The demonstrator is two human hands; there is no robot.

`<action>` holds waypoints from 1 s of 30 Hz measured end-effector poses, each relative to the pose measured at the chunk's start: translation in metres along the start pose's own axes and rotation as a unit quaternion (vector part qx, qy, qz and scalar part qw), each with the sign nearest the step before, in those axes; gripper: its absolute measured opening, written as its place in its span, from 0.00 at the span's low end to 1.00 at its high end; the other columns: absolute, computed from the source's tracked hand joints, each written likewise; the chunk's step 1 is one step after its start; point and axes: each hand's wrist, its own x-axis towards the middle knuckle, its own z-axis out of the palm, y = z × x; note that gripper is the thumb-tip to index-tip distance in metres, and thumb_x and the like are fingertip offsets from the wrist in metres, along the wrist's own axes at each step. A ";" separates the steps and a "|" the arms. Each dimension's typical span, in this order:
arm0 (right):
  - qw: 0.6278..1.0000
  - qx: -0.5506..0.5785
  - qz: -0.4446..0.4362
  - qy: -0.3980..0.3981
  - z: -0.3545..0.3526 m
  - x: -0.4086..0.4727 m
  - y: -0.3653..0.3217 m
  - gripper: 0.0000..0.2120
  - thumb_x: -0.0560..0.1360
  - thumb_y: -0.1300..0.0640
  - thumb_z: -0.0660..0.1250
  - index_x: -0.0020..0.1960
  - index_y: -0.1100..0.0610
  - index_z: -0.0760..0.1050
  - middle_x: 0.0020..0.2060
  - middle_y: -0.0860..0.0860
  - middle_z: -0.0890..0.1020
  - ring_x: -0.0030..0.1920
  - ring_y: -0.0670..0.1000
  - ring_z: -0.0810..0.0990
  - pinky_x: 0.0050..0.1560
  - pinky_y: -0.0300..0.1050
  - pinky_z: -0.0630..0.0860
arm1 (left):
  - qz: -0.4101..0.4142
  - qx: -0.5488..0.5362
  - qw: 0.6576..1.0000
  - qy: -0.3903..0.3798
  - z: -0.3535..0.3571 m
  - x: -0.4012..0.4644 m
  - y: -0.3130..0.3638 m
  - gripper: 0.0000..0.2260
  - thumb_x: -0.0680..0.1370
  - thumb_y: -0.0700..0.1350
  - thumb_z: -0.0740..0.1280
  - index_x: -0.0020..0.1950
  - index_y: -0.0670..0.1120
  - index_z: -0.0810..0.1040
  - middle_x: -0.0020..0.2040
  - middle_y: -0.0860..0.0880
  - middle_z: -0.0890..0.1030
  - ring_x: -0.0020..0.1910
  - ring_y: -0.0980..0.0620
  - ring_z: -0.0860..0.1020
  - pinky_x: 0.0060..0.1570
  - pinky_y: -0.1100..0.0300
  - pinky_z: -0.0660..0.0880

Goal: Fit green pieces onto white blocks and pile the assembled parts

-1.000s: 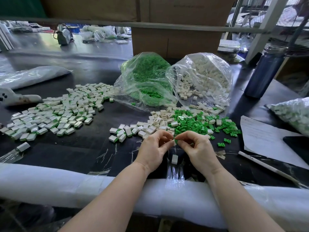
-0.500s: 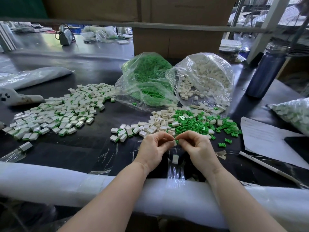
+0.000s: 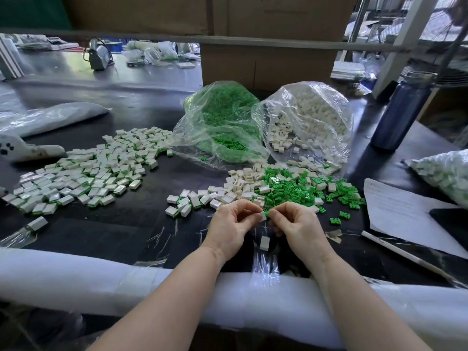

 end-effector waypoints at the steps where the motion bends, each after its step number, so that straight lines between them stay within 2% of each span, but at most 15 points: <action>1: 1.000 -0.003 0.002 -0.004 0.000 0.000 0.000 0.08 0.75 0.61 0.67 0.38 0.53 0.77 0.30 0.52 0.79 0.30 0.46 0.74 0.34 0.39 0.74 | 0.000 -0.003 1.000 0.002 0.000 0.000 0.000 0.06 0.73 0.34 0.69 0.42 0.45 0.80 0.38 0.52 0.81 0.37 0.62 0.78 0.47 0.67 0.76; 5: 0.999 -0.027 0.002 -0.024 0.000 0.000 0.000 0.10 0.76 0.60 0.66 0.36 0.53 0.76 0.29 0.50 0.77 0.30 0.45 0.72 0.35 0.41 0.72 | 0.001 -0.002 1.000 0.005 0.000 -0.001 0.000 0.05 0.73 0.34 0.69 0.45 0.41 0.81 0.41 0.49 0.81 0.42 0.56 0.79 0.51 0.62 0.77; 9: 0.998 -0.051 0.000 -0.039 -0.001 -0.001 -0.001 0.12 0.76 0.61 0.66 0.34 0.52 0.74 0.27 0.48 0.77 0.26 0.39 0.71 0.34 0.36 0.69 | 0.005 0.017 1.000 0.000 0.000 -0.002 0.000 0.04 0.73 0.33 0.69 0.45 0.39 0.82 0.39 0.50 0.80 0.40 0.57 0.78 0.49 0.66 0.76; 18: 0.993 -0.091 -0.008 -0.072 -0.001 -0.001 -0.004 0.13 0.74 0.64 0.66 0.32 0.54 0.75 0.28 0.50 0.77 0.30 0.44 0.71 0.34 0.35 0.69 | 0.030 0.089 0.995 -0.039 -0.001 -0.004 -0.001 0.04 0.73 0.35 0.69 0.45 0.41 0.83 0.39 0.52 0.80 0.40 0.60 0.77 0.48 0.72 0.73; 21: 0.997 -0.064 -0.007 -0.051 -0.001 -0.002 -0.003 0.11 0.74 0.64 0.67 0.33 0.55 0.76 0.28 0.50 0.77 0.31 0.45 0.73 0.36 0.39 0.71 | 0.031 0.079 0.996 -0.025 -0.001 -0.003 -0.001 0.04 0.73 0.36 0.69 0.45 0.43 0.82 0.41 0.49 0.81 0.42 0.56 0.78 0.50 0.67 0.75; 24: 1.000 0.007 -0.006 -0.010 -0.001 -0.002 -0.002 0.07 0.73 0.66 0.68 0.39 0.56 0.77 0.31 0.53 0.79 0.31 0.45 0.76 0.33 0.36 0.72 | 0.032 0.064 0.997 -0.024 0.001 -0.003 -0.001 0.04 0.73 0.37 0.70 0.46 0.44 0.81 0.42 0.48 0.81 0.43 0.54 0.79 0.49 0.65 0.76; 26: 0.999 0.046 0.002 -0.002 -0.002 -0.002 -0.001 0.06 0.72 0.67 0.68 0.40 0.58 0.77 0.31 0.56 0.80 0.30 0.46 0.77 0.31 0.35 0.73 | 0.031 0.064 0.997 -0.044 0.003 -0.004 -0.001 0.08 0.71 0.36 0.72 0.47 0.46 0.79 0.40 0.50 0.80 0.40 0.55 0.78 0.48 0.63 0.77; 28: 0.999 0.052 0.004 -0.002 -0.003 -0.001 -0.001 0.07 0.72 0.68 0.69 0.39 0.58 0.77 0.30 0.54 0.80 0.30 0.45 0.77 0.30 0.34 0.73 | 0.030 0.081 0.995 -0.044 0.002 -0.003 -0.004 0.10 0.71 0.36 0.72 0.47 0.48 0.77 0.39 0.49 0.79 0.39 0.54 0.78 0.48 0.61 0.77; 30: 0.997 0.076 0.010 -0.007 -0.004 -0.001 0.000 0.06 0.72 0.68 0.69 0.39 0.59 0.79 0.30 0.51 0.81 0.30 0.44 0.79 0.30 0.34 0.74 | 0.039 0.103 0.993 -0.028 0.001 -0.003 -0.005 0.07 0.72 0.39 0.71 0.46 0.48 0.77 0.41 0.49 0.80 0.41 0.54 0.78 0.48 0.62 0.76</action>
